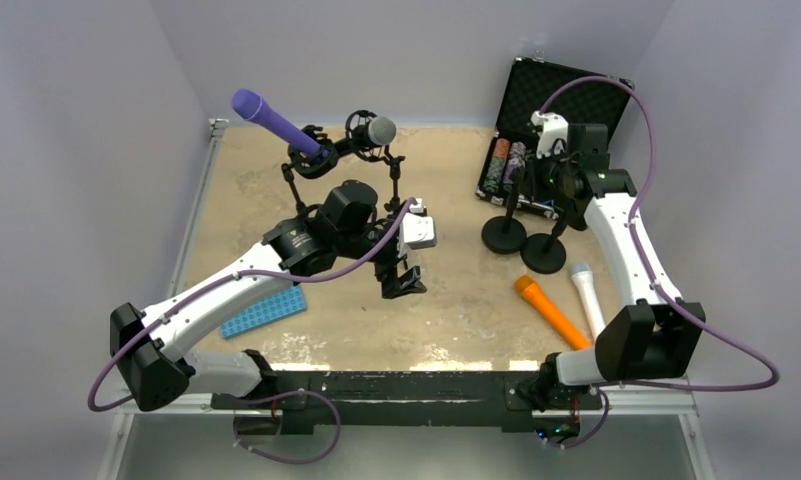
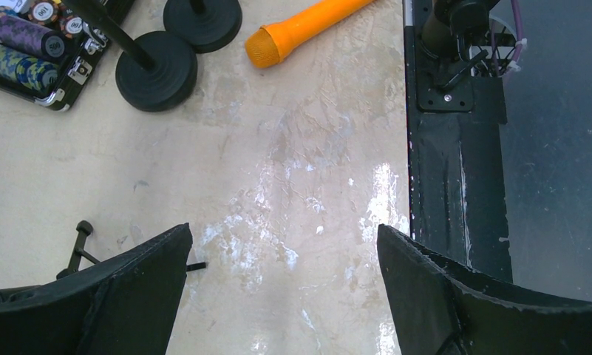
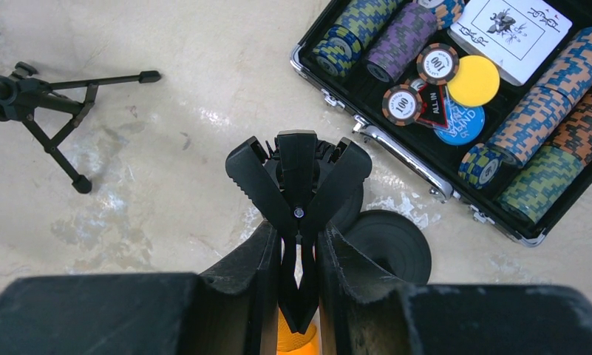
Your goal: Remove the microphone from the stand
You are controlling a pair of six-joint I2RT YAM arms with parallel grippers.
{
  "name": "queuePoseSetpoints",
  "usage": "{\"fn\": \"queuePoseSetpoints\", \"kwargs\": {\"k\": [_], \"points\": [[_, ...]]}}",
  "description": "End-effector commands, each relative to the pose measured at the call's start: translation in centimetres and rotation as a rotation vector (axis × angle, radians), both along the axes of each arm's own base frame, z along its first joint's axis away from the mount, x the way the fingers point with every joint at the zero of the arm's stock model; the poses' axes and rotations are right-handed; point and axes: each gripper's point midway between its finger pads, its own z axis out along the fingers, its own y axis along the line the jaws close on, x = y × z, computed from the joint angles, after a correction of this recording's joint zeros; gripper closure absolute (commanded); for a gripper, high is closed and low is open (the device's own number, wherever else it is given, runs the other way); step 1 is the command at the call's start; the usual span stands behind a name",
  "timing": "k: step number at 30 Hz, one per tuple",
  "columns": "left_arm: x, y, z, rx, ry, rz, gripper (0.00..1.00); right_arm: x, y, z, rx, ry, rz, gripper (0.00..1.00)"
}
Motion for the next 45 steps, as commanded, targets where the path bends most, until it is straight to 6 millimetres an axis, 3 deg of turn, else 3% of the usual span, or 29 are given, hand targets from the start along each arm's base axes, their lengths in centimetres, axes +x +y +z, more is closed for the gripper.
{"fn": "queuePoseSetpoints", "kwargs": {"k": [1, 8, 12, 20, 28, 31, 34, 40, 45], "points": [[-0.2, -0.4, 1.6, -0.052, -0.037, -0.027, 0.01, -0.4, -0.3, 0.1, 0.010, 0.024, -0.014, 1.00], [-0.3, -0.6, 1.6, -0.055, -0.028, -0.030, 0.01, 1.5, 0.4, 3.0, 0.019, -0.061, 0.034, 1.00], [-0.3, -0.5, 1.6, -0.055, -0.026, -0.028, 0.01, 1.9, 0.4, 2.2, 0.014, -0.037, 0.040, 1.00], [-0.3, -0.5, 1.5, -0.057, -0.025, -0.026, 0.01, 0.9, 1.1, 2.8, 0.042, -0.063, 0.078, 1.00], [-0.2, -0.8, 1.6, -0.060, -0.022, -0.033, 0.01, 0.1, -1.0, -0.7, -0.075, 0.011, 0.034, 0.98], [-0.2, -0.7, 1.7, -0.060, -0.024, -0.031, 0.01, -0.8, -1.2, -1.7, -0.085, 0.055, 0.034, 0.77], [-0.4, -0.5, 2.3, -0.063, -0.033, -0.033, 0.01, -1.8, -0.6, -0.4, -0.051, 0.046, 0.050, 0.58], [-1.4, 0.0, 5.9, -0.118, -0.130, -0.103, 0.00, -3.6, 1.5, 7.3, 0.039, -0.113, 0.124, 0.19], [-2.3, 0.7, 9.5, -0.151, -0.233, -0.163, 0.00, -5.5, 3.2, 12.0, 0.130, -0.171, 0.177, 0.12]]}}
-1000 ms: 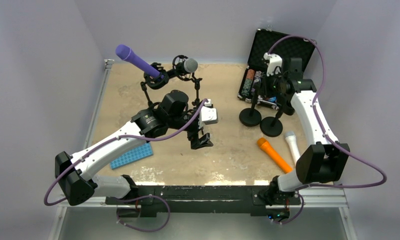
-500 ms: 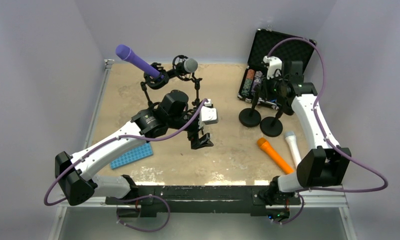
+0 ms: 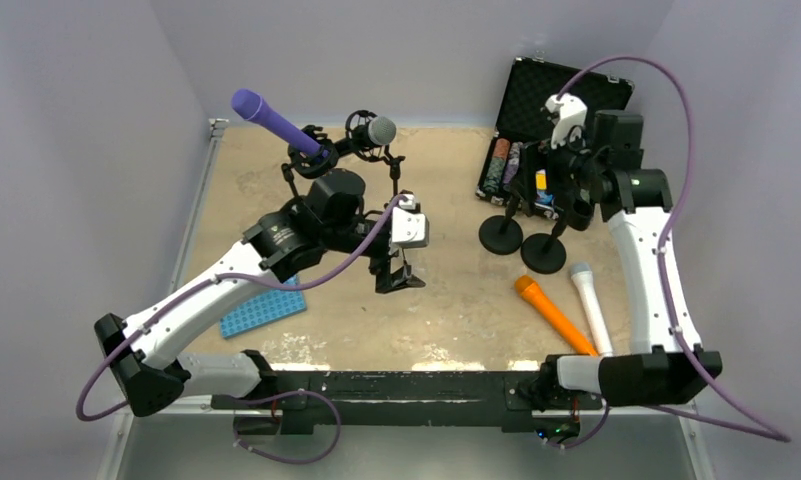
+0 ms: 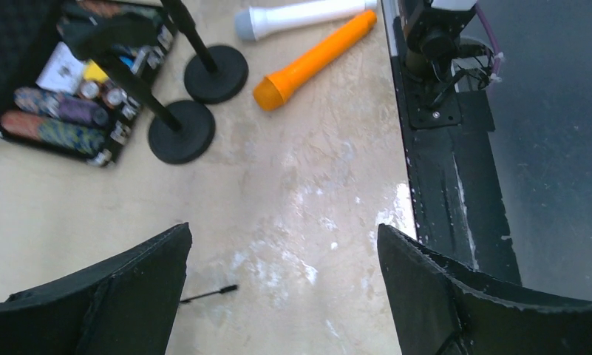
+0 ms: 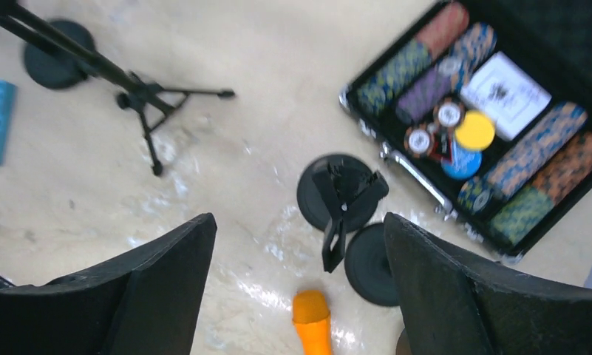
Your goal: Remove the microphone from the stand
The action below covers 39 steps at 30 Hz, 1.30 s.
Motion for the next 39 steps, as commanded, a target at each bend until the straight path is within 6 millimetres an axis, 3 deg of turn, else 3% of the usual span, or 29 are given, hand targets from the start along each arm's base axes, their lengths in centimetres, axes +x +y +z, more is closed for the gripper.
{"fn": "queuePoseSetpoints", "kwargs": {"k": [1, 5, 9, 13, 16, 19, 23, 29, 39], "points": [[-1.4, 0.9, 6.8, -0.115, -0.195, -0.089, 0.00, -2.1, 1.9, 6.5, 0.106, -0.111, 0.060, 0.12], [-1.7, 2.9, 10.9, -0.170, -0.373, -0.071, 0.00, -3.4, 3.4, 10.4, 0.155, -0.207, 0.147, 0.12], [-1.5, 5.9, 14.8, -0.171, -0.469, 0.041, 0.00, -5.8, 7.2, 14.6, 0.255, -0.338, 0.387, 0.11], [-1.1, 9.5, 16.1, -0.158, -0.448, 0.228, 0.00, -5.6, 10.8, 15.1, 0.215, -0.395, 0.518, 0.11], [-2.3, 11.7, 14.3, -0.109, -0.432, 0.249, 0.00, -4.3, 13.8, 14.2, 0.179, -0.399, 0.567, 0.11], [-3.9, 12.7, 10.1, 0.001, -0.377, 0.180, 0.00, -2.5, 16.1, 12.8, 0.164, -0.375, 0.598, 0.13], [-2.5, 13.6, 5.8, 0.110, -0.351, 0.223, 0.00, 0.4, 18.6, 11.1, 0.169, -0.369, 0.663, 0.14], [0.0, 13.3, 3.5, 0.118, -0.344, 0.282, 0.00, 2.9, 21.9, 8.8, 0.213, -0.433, 0.824, 0.12], [1.7, 12.1, -0.5, 0.116, -0.185, 0.358, 0.00, 2.9, 24.7, 6.9, 0.253, -0.461, 0.949, 0.15]]}}
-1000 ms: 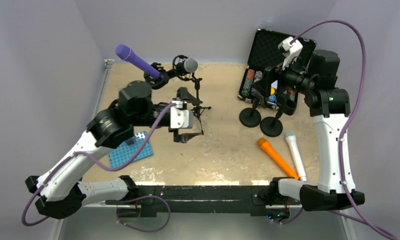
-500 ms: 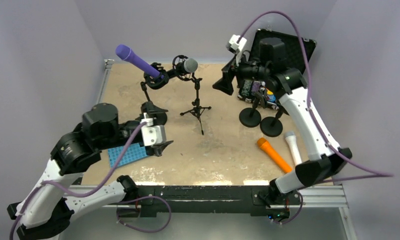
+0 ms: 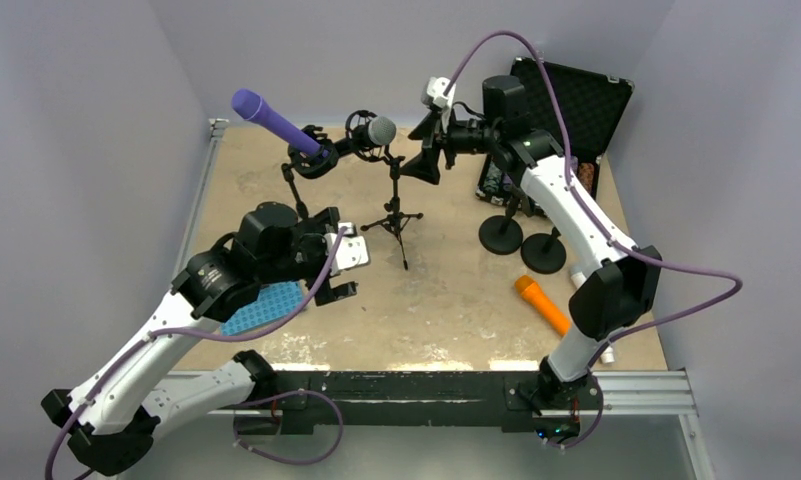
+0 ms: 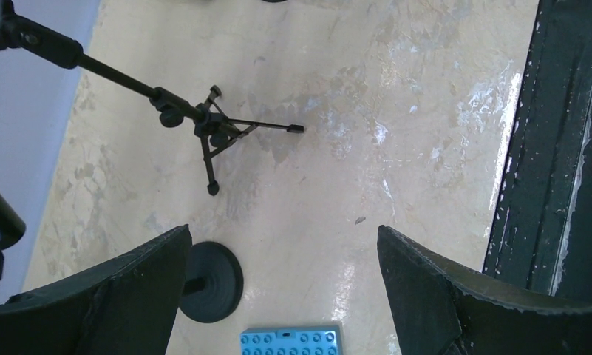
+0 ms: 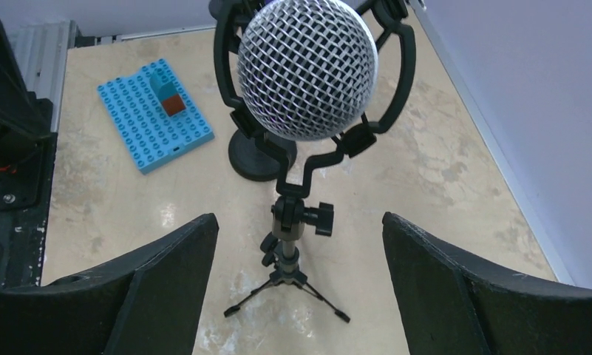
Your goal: Remove the microphone from the stand
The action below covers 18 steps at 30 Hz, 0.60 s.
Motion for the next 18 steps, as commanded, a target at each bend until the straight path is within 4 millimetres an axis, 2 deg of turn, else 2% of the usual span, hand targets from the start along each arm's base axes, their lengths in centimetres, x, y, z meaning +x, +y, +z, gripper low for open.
{"fn": "queuePoseSetpoints", "kwargs": {"k": [1, 8, 13, 18], "points": [[1.2, -1.0, 0.4, -0.090, 0.034, 0.054, 0.00, -0.7, 1.4, 1.8, 0.055, -0.107, 0.093, 0.15], [2.1, -1.2, 0.7, -0.081, 0.012, 0.059, 0.00, 0.4, 2.3, 0.7, 0.055, -0.082, 0.073, 0.20], [2.2, -1.2, 0.9, -0.083, 0.018, 0.066, 0.00, 1.3, 2.5, -0.8, 0.043, -0.051, 0.030, 0.21], [2.3, -1.3, 1.1, -0.075, 0.015, 0.060, 0.00, 1.7, 2.8, -1.4, 0.046, -0.050, 0.027, 0.22]]}}
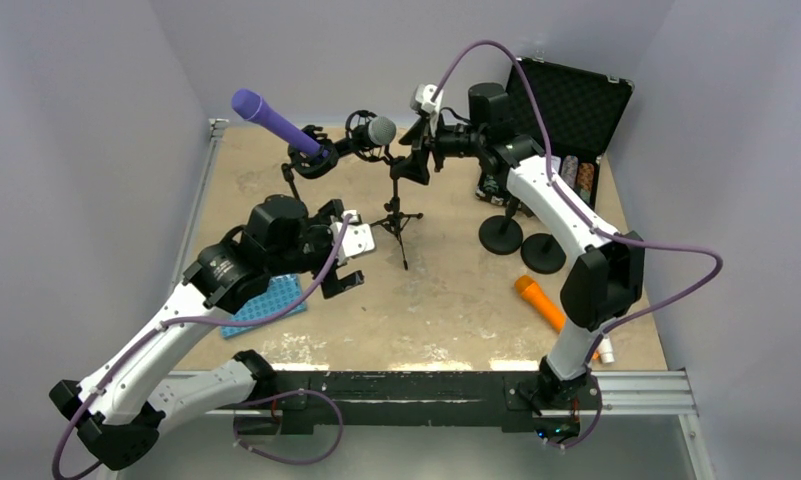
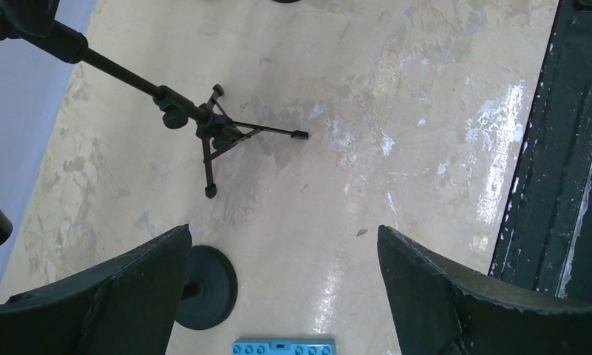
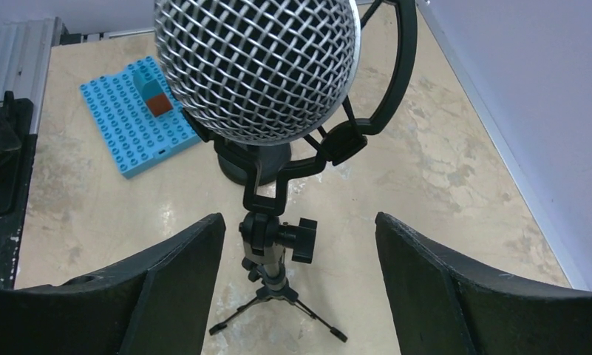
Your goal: Remove the microphone from the stand
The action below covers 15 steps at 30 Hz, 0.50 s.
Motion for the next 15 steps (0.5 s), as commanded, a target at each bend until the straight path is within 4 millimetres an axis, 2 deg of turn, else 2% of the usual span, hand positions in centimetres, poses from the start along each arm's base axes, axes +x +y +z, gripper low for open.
{"fn": "queuePoseSetpoints", "kwargs": {"k": [1, 10, 15], "points": [[0.6, -0.3, 2.2, -0.036, -0.044, 0.000, 0.00, 0.5, 0.8, 0.9, 0.029, -0.034, 0.001, 0.23], [0.4, -0.2, 2.1, -0.031, -0.025, 0.004, 0.00, -0.3, 2.0, 0.4, 0.049, 0.001, 0.022, 0.25], [0.6, 0.0, 2.0, -0.022, -0.037, 0.009, 0.00, 0.3, 2.2, -0.6, 0.049, 0.038, -0.020, 0.26]]}}
